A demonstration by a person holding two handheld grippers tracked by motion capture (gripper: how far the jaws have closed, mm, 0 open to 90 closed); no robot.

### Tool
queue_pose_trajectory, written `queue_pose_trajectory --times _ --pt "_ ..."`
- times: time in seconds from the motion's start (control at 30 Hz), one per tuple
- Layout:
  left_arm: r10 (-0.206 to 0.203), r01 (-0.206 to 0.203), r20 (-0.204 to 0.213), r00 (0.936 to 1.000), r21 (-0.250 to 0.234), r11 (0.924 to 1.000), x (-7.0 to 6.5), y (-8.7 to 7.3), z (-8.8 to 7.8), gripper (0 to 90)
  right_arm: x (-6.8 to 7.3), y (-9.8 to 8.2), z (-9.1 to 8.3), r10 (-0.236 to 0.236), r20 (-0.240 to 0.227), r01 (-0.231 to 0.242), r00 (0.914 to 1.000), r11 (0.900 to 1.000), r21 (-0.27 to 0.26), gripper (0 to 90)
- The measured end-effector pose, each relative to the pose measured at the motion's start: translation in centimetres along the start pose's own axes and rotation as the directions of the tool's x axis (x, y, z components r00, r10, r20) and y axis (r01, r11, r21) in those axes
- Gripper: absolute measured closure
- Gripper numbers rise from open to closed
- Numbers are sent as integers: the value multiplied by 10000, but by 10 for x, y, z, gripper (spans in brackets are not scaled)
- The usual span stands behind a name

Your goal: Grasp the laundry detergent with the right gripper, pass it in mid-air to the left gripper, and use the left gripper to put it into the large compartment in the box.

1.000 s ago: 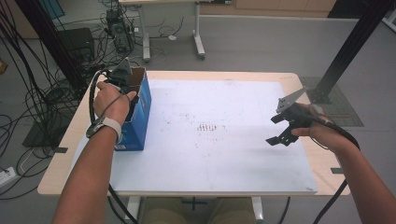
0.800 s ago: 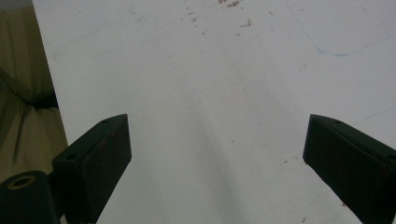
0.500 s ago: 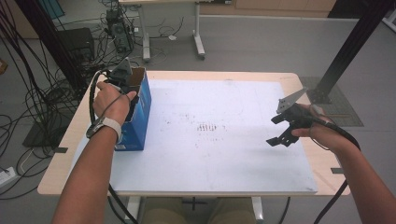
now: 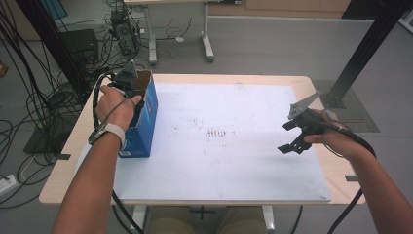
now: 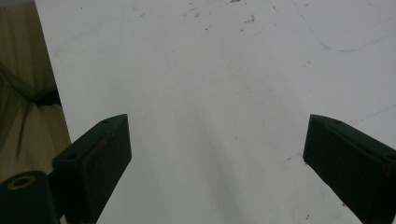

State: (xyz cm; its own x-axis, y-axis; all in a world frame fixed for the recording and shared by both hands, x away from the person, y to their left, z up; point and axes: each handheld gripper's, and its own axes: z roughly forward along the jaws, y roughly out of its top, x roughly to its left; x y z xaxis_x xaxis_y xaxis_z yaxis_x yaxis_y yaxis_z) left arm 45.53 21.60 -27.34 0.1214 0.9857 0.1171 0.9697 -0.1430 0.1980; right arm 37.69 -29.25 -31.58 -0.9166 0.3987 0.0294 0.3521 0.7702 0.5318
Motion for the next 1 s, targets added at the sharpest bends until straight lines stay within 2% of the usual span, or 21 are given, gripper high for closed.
queue_pose_trajectory --times 0.17,0.23,0.43,0.47,0.67,0.7,0.8,1.0 --pt "126 -126 0 9999 106 9999 2 0 0 318 0 1 0 -52 -4 52 10000 10000 8 79" --pt "136 -136 -1 9999 68 9999 2 -1 -1 291 0 2 1 -79 -27 79 10000 10000 21 79" --pt "92 -91 279 9996 -62 9999 6 -2 -6 282 1 3 3 -96 -75 97 9999 9999 71 79" --pt "105 -104 208 9997 -61 9999 7 -2 -7 271 1 4 3 -102 -83 102 9999 9999 84 79" --pt "38 -19 524 9986 -355 9994 11 -3 -17 229 2 5 2 -109 -69 110 9999 9999 99 79" --pt "24 -5 490 9988 -389 9992 11 -3 -19 173 3 5 2 -111 -48 112 9999 9999 125 79" --pt "66 -43 446 9990 -527 9986 11 -3 -26 114 3 6 2 -121 -59 122 9999 9998 142 79" --pt "333 -294 432 9985 -877 9957 9 -3 -39 114 4 7 1 -75 -42 76 10000 9999 154 79"
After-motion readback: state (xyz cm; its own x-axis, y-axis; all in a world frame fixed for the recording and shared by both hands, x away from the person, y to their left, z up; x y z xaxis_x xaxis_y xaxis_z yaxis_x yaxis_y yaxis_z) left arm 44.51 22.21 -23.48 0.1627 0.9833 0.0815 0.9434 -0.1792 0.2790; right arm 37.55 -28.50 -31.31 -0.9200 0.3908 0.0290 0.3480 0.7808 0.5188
